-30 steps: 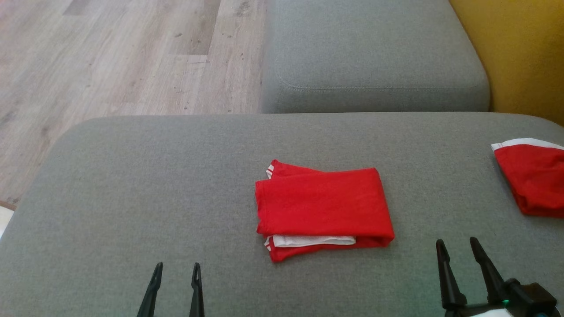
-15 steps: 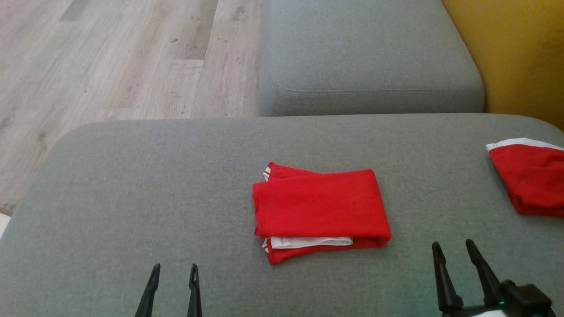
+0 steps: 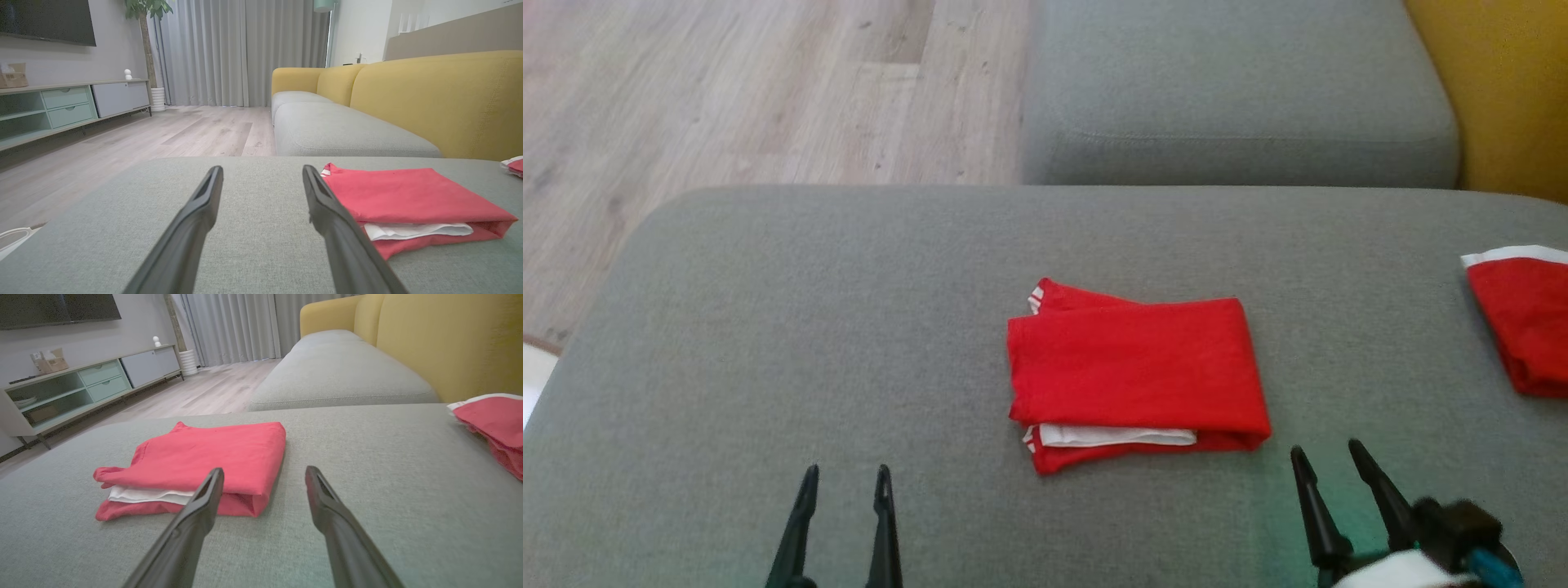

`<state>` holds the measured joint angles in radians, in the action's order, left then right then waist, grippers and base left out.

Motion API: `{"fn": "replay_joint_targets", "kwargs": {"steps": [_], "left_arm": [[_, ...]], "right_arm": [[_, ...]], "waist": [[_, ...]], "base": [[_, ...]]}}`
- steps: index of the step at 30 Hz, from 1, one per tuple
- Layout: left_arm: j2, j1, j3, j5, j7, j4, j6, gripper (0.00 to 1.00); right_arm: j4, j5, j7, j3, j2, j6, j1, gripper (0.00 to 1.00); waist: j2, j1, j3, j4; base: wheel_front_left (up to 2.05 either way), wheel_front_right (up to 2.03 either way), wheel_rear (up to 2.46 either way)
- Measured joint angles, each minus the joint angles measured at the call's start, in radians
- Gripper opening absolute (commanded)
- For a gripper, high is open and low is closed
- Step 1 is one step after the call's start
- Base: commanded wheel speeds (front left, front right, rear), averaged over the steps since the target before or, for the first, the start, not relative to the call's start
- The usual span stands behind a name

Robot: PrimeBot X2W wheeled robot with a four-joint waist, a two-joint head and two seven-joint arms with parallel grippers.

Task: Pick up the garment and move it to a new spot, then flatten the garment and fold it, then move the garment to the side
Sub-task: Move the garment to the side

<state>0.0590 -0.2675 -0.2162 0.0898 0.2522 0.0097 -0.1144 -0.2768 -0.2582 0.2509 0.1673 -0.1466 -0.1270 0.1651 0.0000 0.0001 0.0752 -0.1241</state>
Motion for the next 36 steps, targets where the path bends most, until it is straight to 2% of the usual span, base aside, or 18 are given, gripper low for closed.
{"fn": "replay_joint_targets", "kwargs": {"steps": [4, 9, 10, 20, 21, 22, 23, 24, 30, 32, 36], "left_arm": [[0.0, 0.001, -0.024, 0.0, 0.0, -0.005, -0.009, 1.0], [0.0, 0.008, -0.063, -0.004, 0.0, 0.0, -0.01, 1.0], [0.0, 0.022, -0.077, -0.004, 0.0, 0.001, -0.009, 1.0], [0.0, 0.081, -0.12, -0.003, 0.0, 0.002, -0.019, 1.0], [0.0, 0.09, -0.122, -0.002, 0.0, 0.002, -0.021, 1.0], [0.0, 0.097, -0.124, -0.001, 0.0, 0.003, -0.027, 1.0], [0.0, 0.102, -0.126, 0.0, 0.0, 0.002, -0.03, 1.0], [0.0, 0.105, -0.13, 0.01, 0.0, 0.002, -0.031, 1.0], [0.0, 0.107, -0.131, 0.055, 0.0, 0.001, -0.038, 1.0], [0.0, 0.109, -0.13, 0.076, 0.0, 0.002, -0.03, 1.0], [-0.001, 0.134, -0.127, 0.086, 0.0, -0.012, -0.016, 1.0]], "right_arm": [[-0.118, -0.055, -0.002, 0.025, -0.011, 0.0, -0.095, 1.0], [-0.247, -0.176, -0.118, 0.036, -0.023, 0.0, -0.225, 1.0], [-0.295, -0.21, -0.162, 0.035, -0.029, 0.0, -0.29, 1.0], [-0.508, -0.331, -0.316, 0.057, -0.047, 0.0, -0.5, 1.0], [-0.523, -0.349, -0.328, 0.067, -0.047, 0.0, -0.512, 0.93], [-0.529, -0.361, -0.331, 0.08, -0.047, 0.0, -0.521, 0.39], [-0.531, -0.369, -0.33, 0.092, -0.049, 0.0, -0.529, 0.14], [-0.531, -0.377, -0.329, 0.106, -0.052, 0.0, -0.537, 0.0], [-0.506, -0.393, -0.291, 0.178, -0.098, 0.0, -0.548, 0.0], [-0.491, -0.392, -0.285, 0.2, -0.143, 0.0, -0.553, 0.0], [-0.462, -0.369, -0.289, 0.214, -0.285, 0.0, -0.596, 0.0]], "waist": [[0.0, 0.0, -0.022, -0.02], [0.0, 0.0001, -0.05, -0.044], [0.0, 0.0001, -0.062, -0.052], [0.0, 0.0001, -0.134, -0.089], [0.0, 0.0002, -0.142, -0.093], [0.0, 0.0002, -0.15, -0.095], [0.0, 0.0002, -0.156, -0.097], [0.0, 0.0001, -0.163, -0.098], [0.0, 0.0, -0.188, -0.074], [0.0, 0.0, -0.197, -0.053], [0.0, 0.0, -0.225, -0.003]], "base": [[0.0, 0.0, 0.0], [0.0, 0.0, 0.0], [0.0, 0.0, 0.0], [0.0, 0.0, 0.0], [0.0, 0.0, 0.0], [0.0, 0.0, 0.0], [0.0, 0.0, 0.0], [0.0, 0.0, 0.0], [0.0, 0.0, 0.0], [0.0, 0.0, 0.0], [0.0, 0.0, 0.0]]}}
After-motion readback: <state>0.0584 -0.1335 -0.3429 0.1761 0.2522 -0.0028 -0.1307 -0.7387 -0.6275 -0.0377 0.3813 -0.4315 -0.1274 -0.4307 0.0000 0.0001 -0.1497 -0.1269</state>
